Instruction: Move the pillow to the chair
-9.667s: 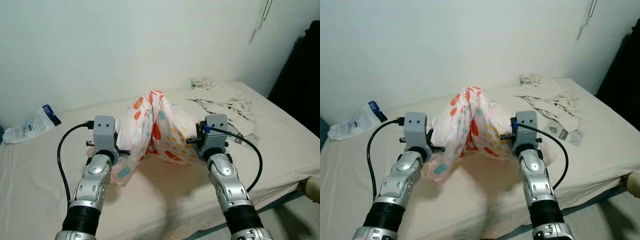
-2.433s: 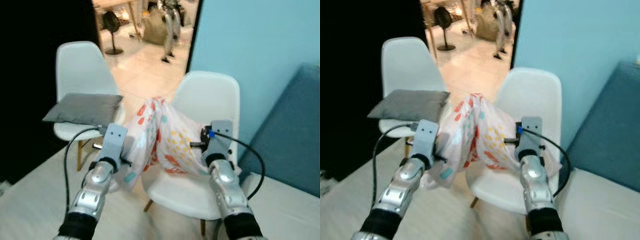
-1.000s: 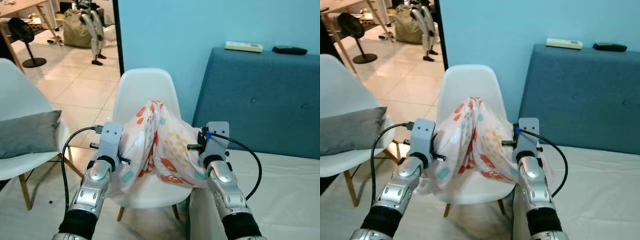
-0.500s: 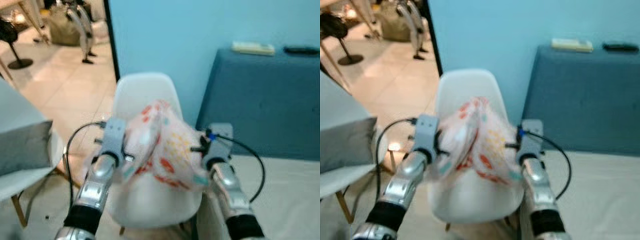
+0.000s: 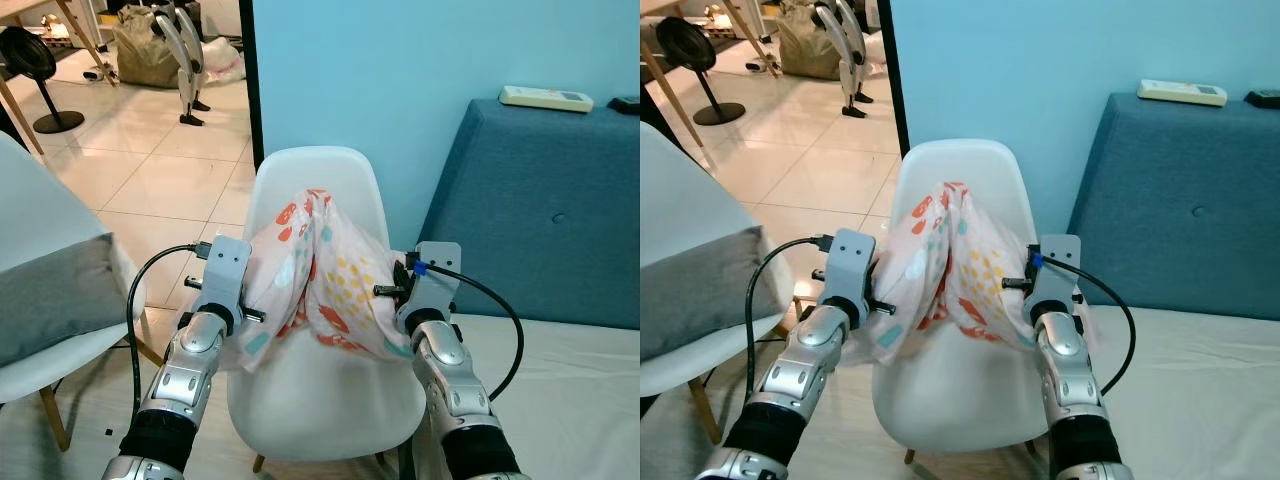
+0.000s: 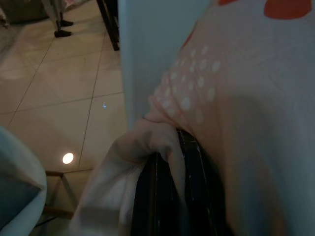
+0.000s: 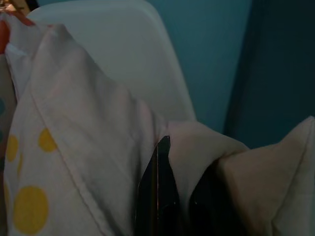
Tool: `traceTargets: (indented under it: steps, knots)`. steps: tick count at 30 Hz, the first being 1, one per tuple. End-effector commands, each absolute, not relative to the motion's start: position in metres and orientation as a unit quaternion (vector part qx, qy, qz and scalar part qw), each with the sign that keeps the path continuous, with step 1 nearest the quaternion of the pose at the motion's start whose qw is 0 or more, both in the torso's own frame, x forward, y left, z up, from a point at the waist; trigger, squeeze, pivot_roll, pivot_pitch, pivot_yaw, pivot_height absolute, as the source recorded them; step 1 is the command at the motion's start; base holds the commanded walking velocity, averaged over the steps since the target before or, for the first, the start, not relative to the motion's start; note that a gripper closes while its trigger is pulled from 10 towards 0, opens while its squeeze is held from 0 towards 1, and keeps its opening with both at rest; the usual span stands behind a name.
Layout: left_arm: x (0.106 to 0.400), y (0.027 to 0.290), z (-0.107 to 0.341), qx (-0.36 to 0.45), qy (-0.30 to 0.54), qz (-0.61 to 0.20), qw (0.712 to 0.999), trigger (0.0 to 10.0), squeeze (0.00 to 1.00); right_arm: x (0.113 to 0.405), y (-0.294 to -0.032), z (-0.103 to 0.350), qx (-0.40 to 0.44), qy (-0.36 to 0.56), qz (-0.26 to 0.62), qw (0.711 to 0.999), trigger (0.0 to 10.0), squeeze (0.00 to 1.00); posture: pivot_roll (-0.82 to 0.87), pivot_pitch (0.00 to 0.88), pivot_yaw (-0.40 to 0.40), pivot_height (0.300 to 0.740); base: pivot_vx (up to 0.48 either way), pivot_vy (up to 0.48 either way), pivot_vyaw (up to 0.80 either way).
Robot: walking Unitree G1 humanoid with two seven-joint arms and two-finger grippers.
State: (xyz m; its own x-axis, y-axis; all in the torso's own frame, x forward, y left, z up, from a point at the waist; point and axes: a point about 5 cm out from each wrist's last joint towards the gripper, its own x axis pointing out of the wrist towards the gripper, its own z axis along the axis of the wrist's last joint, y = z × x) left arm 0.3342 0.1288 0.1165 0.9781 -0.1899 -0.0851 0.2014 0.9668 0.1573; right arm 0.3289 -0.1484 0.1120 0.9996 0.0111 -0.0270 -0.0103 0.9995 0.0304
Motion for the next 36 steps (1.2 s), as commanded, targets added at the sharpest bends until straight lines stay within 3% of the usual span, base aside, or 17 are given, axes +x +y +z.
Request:
traceTargets:
  steps: [1, 6, 10, 13, 24, 32, 36]
  knots:
    - [0.333, 0.116, 0.125, 0.088, 0.007, -0.126, 0.988, 10.0, 0.00, 0.330, -0.141, 0.122, 0.015, -0.011, 0.022, 1.000, 10.0, 0.00, -0.04, 0.072, 0.008, 0.740, 0.000, 0.000, 0.00]
    - [0.332, 0.116, 0.124, 0.092, 0.011, -0.124, 0.988, 10.0, 0.00, 0.330, -0.139, 0.122, 0.015, -0.010, 0.027, 0.999, 10.0, 0.00, -0.04, 0.073, 0.006, 0.740, 0.000, 0.000, 0.00]
    - [0.333, 0.115, 0.124, 0.114, 0.012, -0.124, 0.986, 10.0, 0.00, 0.331, -0.139, 0.123, 0.014, -0.010, 0.030, 0.999, 10.0, 0.00, -0.04, 0.073, 0.005, 0.740, 0.000, -0.480, 0.00]
    - [0.335, 0.118, 0.123, 0.085, 0.015, -0.109, 0.990, 10.0, 0.00, 0.333, -0.139, 0.124, 0.013, -0.011, 0.031, 0.999, 10.0, 0.00, -0.04, 0.073, -0.001, 0.740, 0.000, -0.160, 0.00]
    - [0.372, 0.124, 0.150, 0.184, -0.025, -0.129, 0.974, 10.0, 0.00, 0.370, -0.147, 0.152, -0.006, -0.031, 0.041, 0.999, 10.0, 0.00, -0.04, 0.074, -0.014, 0.740, 0.000, 0.000, 0.00]
    - [0.402, 0.148, 0.197, 0.278, -0.052, -0.108, 0.953, 10.0, 0.00, 0.398, -0.138, 0.193, -0.039, -0.060, 0.074, 0.995, 10.0, 0.00, -0.03, 0.091, -0.006, 0.740, 0.000, 0.000, 0.00]
    - [0.406, 0.171, 0.211, 0.320, -0.062, -0.076, 0.942, 10.0, 0.00, 0.403, -0.149, 0.199, -0.044, -0.072, 0.052, 0.995, 10.0, 0.00, -0.03, 0.100, -0.001, 0.740, 0.000, 0.000, 0.00]
